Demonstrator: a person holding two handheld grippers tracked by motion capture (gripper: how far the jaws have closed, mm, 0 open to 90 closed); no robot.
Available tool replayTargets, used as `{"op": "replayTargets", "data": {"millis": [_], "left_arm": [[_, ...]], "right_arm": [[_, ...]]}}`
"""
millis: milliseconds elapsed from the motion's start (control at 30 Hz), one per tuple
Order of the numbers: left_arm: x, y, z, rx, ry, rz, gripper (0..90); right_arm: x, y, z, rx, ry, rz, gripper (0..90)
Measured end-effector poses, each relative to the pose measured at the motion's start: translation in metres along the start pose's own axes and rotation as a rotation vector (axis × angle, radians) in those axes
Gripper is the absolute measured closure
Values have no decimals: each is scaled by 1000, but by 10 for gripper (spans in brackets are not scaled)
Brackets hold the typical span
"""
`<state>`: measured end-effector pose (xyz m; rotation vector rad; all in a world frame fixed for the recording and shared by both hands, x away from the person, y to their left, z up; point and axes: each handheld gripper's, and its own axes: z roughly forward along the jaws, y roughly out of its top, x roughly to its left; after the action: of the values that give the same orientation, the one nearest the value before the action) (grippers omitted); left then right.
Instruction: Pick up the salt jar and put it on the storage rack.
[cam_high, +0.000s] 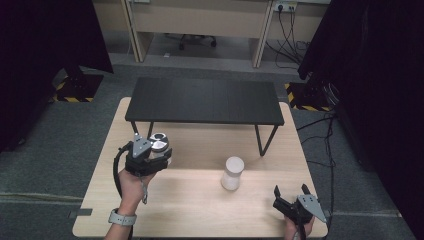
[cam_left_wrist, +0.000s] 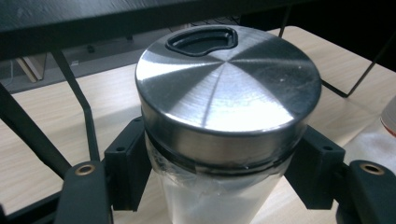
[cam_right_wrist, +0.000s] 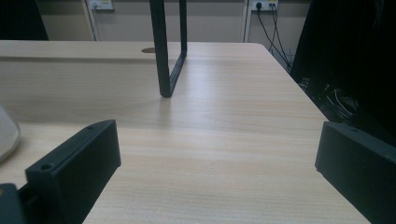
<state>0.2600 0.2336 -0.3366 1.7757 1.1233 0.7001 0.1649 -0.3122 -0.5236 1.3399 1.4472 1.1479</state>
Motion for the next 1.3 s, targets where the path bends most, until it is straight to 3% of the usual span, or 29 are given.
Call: {"op": "replayTargets", "data": {"millis": [333, 467, 1300], "left_arm": [[1, 18, 0, -9, 18, 0, 316], [6, 25, -1, -18, 5, -27, 316], [6, 64, -4, -52, 69, 8, 316]], "right_arm": [[0, -1, 0, -6, -1, 1, 3], [0, -1, -1, -9, -3, 3, 3], [3, -5, -2, -29, -20, 13, 3]]}}
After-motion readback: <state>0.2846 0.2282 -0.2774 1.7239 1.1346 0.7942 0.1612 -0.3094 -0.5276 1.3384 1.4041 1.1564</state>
